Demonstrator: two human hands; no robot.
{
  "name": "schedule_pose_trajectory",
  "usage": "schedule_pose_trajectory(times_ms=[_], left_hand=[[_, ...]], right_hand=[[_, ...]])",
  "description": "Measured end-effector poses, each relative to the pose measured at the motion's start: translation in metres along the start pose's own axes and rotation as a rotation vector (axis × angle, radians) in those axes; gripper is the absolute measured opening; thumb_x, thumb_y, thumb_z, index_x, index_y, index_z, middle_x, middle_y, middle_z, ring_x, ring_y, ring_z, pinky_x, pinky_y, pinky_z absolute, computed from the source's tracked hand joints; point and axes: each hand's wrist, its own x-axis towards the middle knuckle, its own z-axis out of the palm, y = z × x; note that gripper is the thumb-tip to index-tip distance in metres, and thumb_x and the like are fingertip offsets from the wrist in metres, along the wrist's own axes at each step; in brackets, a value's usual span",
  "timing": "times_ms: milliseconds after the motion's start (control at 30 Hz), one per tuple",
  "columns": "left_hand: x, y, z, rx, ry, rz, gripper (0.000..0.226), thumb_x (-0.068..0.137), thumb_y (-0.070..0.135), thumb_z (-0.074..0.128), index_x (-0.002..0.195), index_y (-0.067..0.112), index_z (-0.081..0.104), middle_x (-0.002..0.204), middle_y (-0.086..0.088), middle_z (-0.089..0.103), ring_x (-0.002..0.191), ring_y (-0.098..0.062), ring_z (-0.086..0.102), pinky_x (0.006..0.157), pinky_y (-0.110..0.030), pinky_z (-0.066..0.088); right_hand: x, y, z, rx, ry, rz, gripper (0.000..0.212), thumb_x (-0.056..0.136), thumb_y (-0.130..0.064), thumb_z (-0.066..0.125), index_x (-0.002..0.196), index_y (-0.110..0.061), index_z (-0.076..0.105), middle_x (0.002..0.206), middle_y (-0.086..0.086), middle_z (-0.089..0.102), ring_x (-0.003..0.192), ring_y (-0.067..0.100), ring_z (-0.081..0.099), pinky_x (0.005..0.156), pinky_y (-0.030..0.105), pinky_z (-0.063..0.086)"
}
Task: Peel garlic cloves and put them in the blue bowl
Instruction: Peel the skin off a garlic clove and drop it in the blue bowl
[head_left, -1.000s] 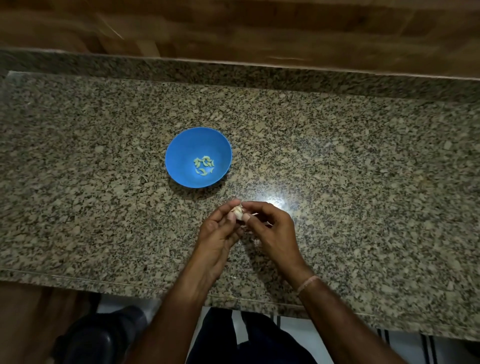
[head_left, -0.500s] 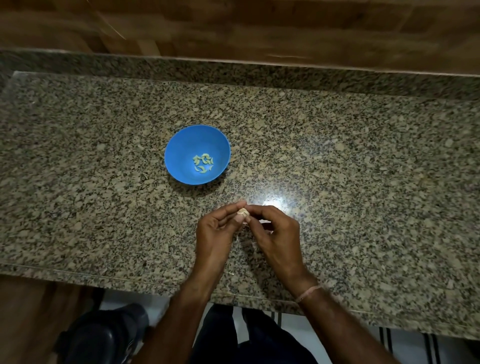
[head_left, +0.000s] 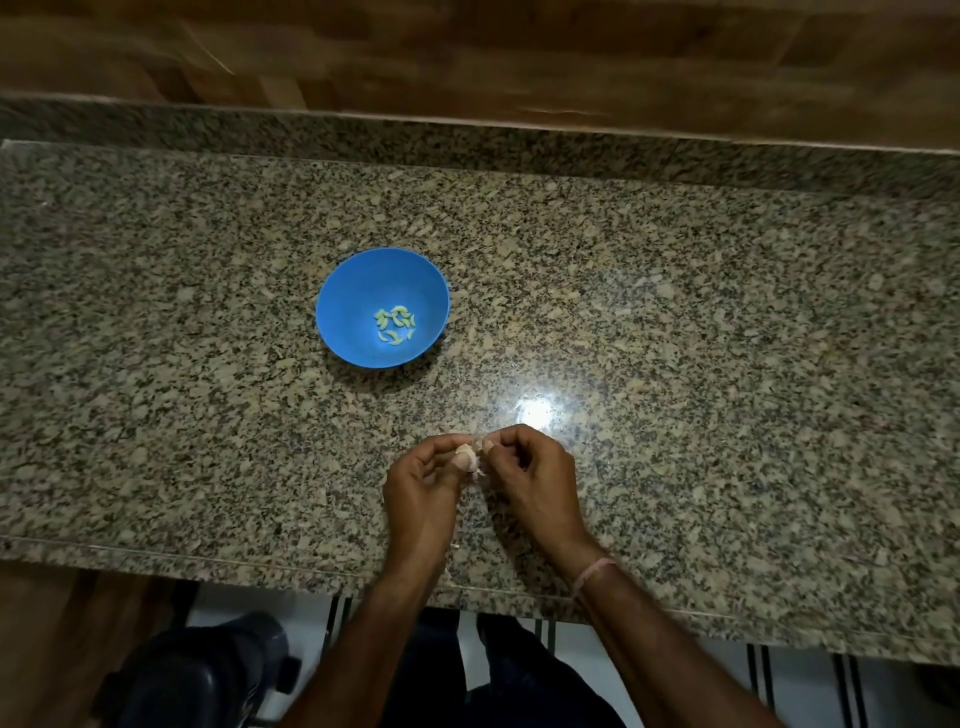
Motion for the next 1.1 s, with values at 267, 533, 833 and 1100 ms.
schedule_pose_trajectory(times_ms=[267, 533, 833, 1100], left_hand=[[0.051, -0.002, -0.009, 0.681, -0.051, 0.39, 0.026, 0.095, 0.007, 0.071, 0.12, 0.012, 0.074, 0.112, -0.005, 0.073, 0.098, -0.019, 0.069, 0.087, -0.032, 0.058], [0.024, -0.022, -0.03, 0.856, -0.005, 0.535, 0.033, 0.086, 0.024, 0.079, 0.112, 0.024, 0.058, 0.109, 0.003, 0.056, 0.102, -0.021, 0.052, 0.077, -0.039, 0.049], [0.013, -0.045, -0.042, 0.768, -0.128, 0.422, 0.018, 0.091, 0.032, 0.074, 0.1, 0.031, 0.058, 0.093, 0.015, 0.051, 0.087, -0.011, 0.05, 0.063, -0.03, 0.037], [0.018, -0.045, -0.045, 0.761, -0.166, 0.392, 0.016, 0.092, 0.035, 0.073, 0.097, 0.035, 0.057, 0.093, 0.015, 0.049, 0.088, -0.009, 0.047, 0.062, -0.031, 0.038]], right_hand=[[0.007, 0.012, 0.001, -0.19, 0.002, 0.026, 0.01, 0.089, -0.011, 0.078, 0.081, -0.017, 0.076, 0.075, -0.005, 0.075, 0.072, 0.011, 0.072, 0.07, 0.037, 0.063], [-0.01, 0.015, 0.011, -0.309, 0.023, 0.04, 0.014, 0.085, -0.008, 0.08, 0.077, -0.018, 0.075, 0.074, -0.008, 0.074, 0.071, 0.004, 0.071, 0.07, 0.025, 0.059], [-0.029, 0.027, 0.034, -0.63, 0.16, -0.155, 0.023, 0.085, -0.003, 0.073, 0.075, -0.019, 0.058, 0.076, -0.006, 0.057, 0.074, 0.014, 0.052, 0.064, 0.031, 0.042], [-0.042, 0.031, 0.04, -0.437, 0.246, -0.138, 0.027, 0.088, 0.0, 0.071, 0.076, -0.021, 0.057, 0.079, -0.011, 0.056, 0.082, 0.018, 0.056, 0.071, 0.032, 0.045]])
